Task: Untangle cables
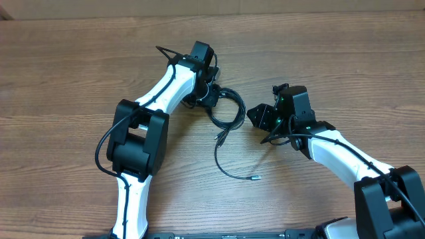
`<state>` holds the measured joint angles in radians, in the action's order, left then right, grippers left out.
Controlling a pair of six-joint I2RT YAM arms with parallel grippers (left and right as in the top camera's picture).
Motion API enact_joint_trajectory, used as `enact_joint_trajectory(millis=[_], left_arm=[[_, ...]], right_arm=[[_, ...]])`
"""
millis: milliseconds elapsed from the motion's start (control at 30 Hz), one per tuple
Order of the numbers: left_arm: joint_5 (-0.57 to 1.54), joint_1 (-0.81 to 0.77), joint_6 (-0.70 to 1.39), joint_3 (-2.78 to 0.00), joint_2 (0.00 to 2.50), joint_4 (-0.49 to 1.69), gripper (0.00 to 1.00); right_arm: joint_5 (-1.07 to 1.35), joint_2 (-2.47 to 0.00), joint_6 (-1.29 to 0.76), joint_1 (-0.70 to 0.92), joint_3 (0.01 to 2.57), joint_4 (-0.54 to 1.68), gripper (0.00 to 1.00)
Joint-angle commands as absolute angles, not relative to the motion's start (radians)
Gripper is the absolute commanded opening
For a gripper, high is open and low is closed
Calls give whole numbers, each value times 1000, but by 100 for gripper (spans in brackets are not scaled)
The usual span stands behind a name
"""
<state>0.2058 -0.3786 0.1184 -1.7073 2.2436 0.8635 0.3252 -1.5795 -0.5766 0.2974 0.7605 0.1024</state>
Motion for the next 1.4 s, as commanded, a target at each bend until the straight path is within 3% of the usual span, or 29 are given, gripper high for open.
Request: enact_joint_trajectory(millis=[0,233,500,733,900,1033,1367], left_arm=[[216,-376,54,-1711,2263,865,4],[513,-304,-116,-1713,2263,899,4],[921,-181,-330,-1713,2263,961,4],[1103,-155,-435,-1713,2263,996,4],[1169,-171,-498,-1713,2263,1018,4],[1188,-177,-517,-1713,2263,1026,4],[1248,-176,-529,-1713,2263,1036,4]], right_arm=[[315,-1580,-580,303,752,98,39],[464,-1581,-712,289,752,102,41],[550,-1581,-714,273,753,99,42],[808,-1581,-775,187,753,-15,41],[785,-1581,-788,165,753,-21,43],[728,-1581,-777,164,753,-22,59],[482,-1581,-778,162,752,77,60]])
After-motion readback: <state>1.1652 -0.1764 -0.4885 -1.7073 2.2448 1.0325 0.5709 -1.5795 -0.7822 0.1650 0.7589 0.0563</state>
